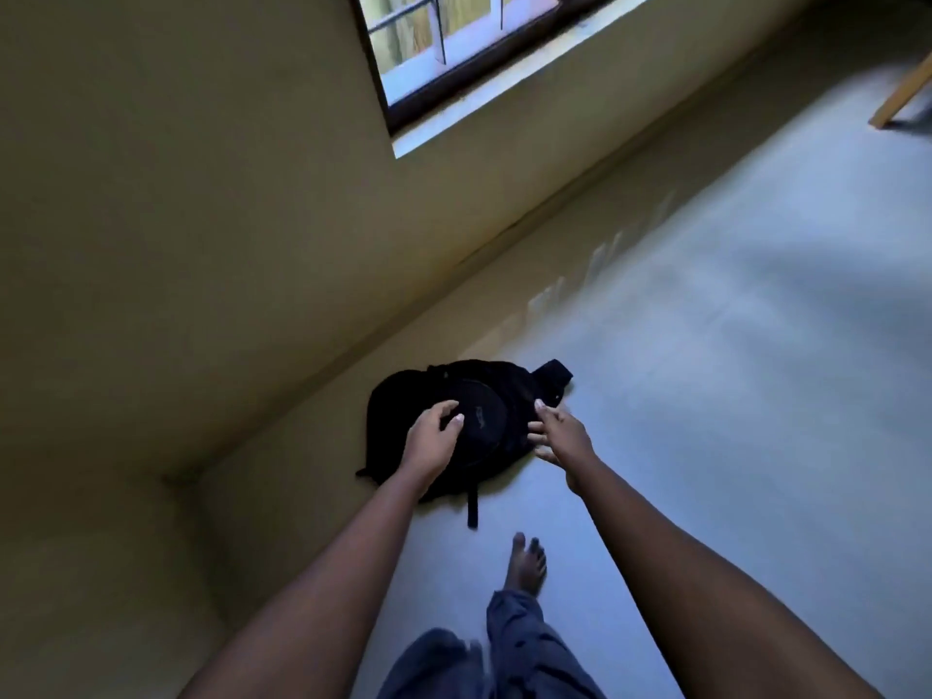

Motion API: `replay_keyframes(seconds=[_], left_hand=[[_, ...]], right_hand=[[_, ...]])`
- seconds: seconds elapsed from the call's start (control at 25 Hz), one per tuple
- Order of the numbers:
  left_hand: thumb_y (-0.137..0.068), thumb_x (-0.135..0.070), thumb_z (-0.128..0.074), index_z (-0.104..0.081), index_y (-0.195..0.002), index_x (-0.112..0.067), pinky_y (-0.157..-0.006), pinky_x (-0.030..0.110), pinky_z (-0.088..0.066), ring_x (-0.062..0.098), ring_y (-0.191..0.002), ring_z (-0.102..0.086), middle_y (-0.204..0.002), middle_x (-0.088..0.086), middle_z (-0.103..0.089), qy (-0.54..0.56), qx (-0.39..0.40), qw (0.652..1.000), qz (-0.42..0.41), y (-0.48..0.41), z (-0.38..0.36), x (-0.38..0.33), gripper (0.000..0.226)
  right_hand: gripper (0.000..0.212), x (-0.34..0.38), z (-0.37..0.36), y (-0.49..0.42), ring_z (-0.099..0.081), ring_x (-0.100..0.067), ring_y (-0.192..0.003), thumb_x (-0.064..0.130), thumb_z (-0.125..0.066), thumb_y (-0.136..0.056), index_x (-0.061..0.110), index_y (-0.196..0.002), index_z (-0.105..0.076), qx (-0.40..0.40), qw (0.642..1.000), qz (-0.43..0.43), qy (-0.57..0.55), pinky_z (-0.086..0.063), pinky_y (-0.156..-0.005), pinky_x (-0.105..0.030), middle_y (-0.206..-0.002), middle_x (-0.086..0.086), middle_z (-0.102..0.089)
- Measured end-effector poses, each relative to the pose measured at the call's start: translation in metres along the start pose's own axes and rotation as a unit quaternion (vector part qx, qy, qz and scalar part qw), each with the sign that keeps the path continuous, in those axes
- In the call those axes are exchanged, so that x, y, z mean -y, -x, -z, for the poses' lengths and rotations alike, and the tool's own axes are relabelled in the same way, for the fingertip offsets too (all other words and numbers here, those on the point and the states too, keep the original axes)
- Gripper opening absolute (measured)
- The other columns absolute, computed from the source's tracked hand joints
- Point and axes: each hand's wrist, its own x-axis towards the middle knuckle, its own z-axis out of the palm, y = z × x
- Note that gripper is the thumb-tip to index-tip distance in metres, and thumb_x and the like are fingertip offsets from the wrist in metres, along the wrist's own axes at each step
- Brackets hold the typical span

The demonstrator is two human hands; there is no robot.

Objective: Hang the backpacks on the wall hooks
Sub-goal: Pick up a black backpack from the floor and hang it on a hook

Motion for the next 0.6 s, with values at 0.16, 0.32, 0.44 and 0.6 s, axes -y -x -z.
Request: replay_keyframes(seconds=[0.16, 0.32, 0.44, 0.6], left_hand=[[-0.093, -0.021, -0.048, -0.054, -0.127, -0.013, -0.101, 0.028, -0.039, 0.020, -0.120, -0.053, -0.128, 0.009, -0.059, -0.020, 0.049, 0.998, 0.022, -0.102, -0.057, 0.026, 0.035], [-0.093, -0.020, -0.048, -0.056, -0.125, -0.013, -0.096, 0.024, -0.038, 0.019, -0.117, -0.055, -0.126, 0.009, -0.061, -0.028, 0.063, 0.997, 0.040, -0.220, -0.135, 0.081, 0.034], [-0.093, -0.020, -0.048, -0.055, -0.126, -0.012, -0.097, 0.022, -0.036, 0.019, -0.120, -0.054, -0.129, 0.007, -0.059, -0.052, 0.088, 0.994, 0.032, -0.307, -0.202, 0.136, 0.035], [-0.092, -0.022, -0.050, -0.054, -0.127, -0.015, -0.103, 0.027, -0.036, 0.019, -0.121, -0.052, -0.129, 0.008, -0.056, -0.100, 0.099, 0.990, -0.015, -0.359, -0.247, 0.179, 0.037]], right_hand=[[0.023, -0.042, 0.003, -0.115, -0.057, -0.019, -0.087, 0.033, -0.050, -0.094, 0.012, -0.100, -0.058, -0.018, 0.997, -0.066, 0.027, -0.050, -0.071, -0.028, -0.098, -0.008, -0.060], [0.035, -0.114, -0.004, -0.247, -0.057, -0.020, -0.104, 0.039, -0.053, -0.090, 0.015, -0.116, -0.057, -0.047, 0.993, -0.088, 0.061, -0.049, -0.097, -0.037, -0.106, -0.003, -0.057], [0.059, -0.176, -0.007, -0.356, -0.050, -0.025, -0.122, 0.045, -0.055, -0.087, 0.012, -0.135, -0.042, -0.066, 0.989, -0.108, 0.079, -0.041, -0.106, -0.042, -0.123, -0.005, -0.053], [0.084, -0.230, -0.016, -0.439, -0.036, -0.027, -0.137, 0.054, -0.054, -0.084, 0.013, -0.148, -0.017, -0.084, 0.985, -0.149, 0.004, -0.034, -0.112, -0.044, -0.149, -0.005, -0.034]])
